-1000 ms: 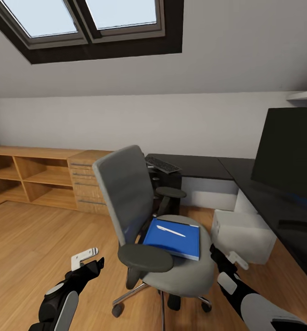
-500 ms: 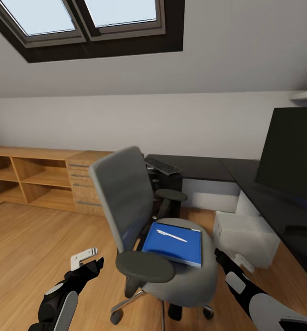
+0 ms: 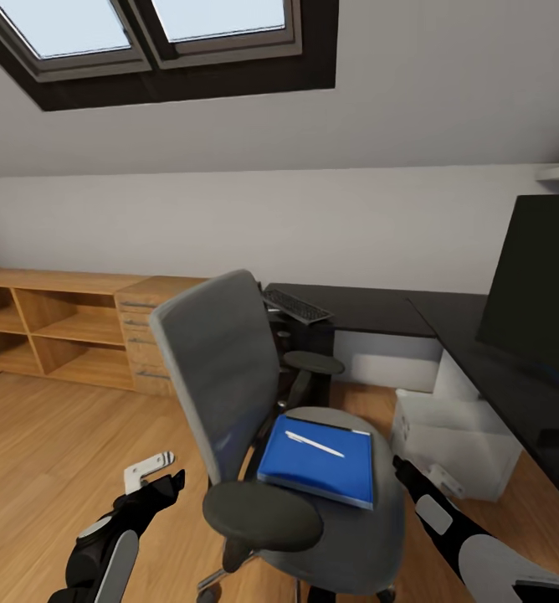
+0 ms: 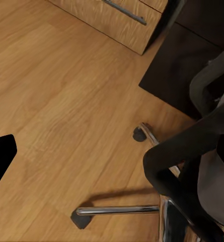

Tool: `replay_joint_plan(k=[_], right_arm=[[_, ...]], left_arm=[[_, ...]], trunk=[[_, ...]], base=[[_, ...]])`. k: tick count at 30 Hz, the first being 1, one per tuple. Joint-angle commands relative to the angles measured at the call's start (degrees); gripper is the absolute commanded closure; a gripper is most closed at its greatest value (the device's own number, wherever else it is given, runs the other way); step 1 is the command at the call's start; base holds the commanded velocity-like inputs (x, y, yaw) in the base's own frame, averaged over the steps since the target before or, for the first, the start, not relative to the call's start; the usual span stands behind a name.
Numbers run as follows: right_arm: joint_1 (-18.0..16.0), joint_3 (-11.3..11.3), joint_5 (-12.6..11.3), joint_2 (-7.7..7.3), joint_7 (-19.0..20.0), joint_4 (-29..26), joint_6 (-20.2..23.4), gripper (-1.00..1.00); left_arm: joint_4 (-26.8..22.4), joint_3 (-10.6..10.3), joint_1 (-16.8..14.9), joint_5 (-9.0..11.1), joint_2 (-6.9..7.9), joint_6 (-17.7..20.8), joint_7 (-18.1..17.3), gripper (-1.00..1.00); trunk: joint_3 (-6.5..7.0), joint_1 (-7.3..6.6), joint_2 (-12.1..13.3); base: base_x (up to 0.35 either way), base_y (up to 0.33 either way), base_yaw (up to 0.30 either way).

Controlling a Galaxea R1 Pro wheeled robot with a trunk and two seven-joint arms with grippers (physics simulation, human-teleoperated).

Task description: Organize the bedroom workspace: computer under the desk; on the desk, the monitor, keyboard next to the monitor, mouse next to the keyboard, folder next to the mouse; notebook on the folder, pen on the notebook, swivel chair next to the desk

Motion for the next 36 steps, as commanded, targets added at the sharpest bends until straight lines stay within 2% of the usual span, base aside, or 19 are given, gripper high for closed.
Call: replay_joint_plan(k=[1, 6, 12, 25, 36], right_arm=[[-0.03, -0.42, 0.13, 0.01, -0.05, -0.02, 0.16, -1.00], [-0.03, -0.47, -0.13, -0.02, -0.04, -0.03, 0.76, -1.00], [-0.03, -0.49, -1.93, -0.01, -0.03, -0.04, 0.96, -1.00], [-0.03, -0.41, -2.58, 0.38, -0.15, -0.23, 0.68, -1.00], [-0.03, -0.40, -2.59, 0.52, -0.23, -4.51, 0.48, -1.00]], left_arm=[[-0.07, 0.59, -0.04, 0.66, -0.03, 0.20, 0.41, -1.00], [-0.17, 2.22, -0.04, 0.79, -0.07, 0.21, 0.31, -1.00], [-0.39, 3.93, -0.04, 1.04, -0.25, 0.21, 0.27, -1.00], [-0.50, 4.36, -0.04, 1.38, -0.36, 0.21, 0.27, -1.00], [-0.47, 4.28, -0.04, 1.38, -0.38, 0.21, 0.27, -1.00]], trunk=[[-0.06, 0.00, -0.03], [-0.06, 0.00, -0.03], [-0.24, 0.22, -0.43], [-2.57, 3.07, -5.64], [-2.57, 3.07, -5.64]], base=[[0.049, 0.000, 0.000], [0.023, 0.000, 0.000], [0.005, 0.000, 0.000], [0.000, 0.000, 0.000], [0.000, 0.000, 0.001]])
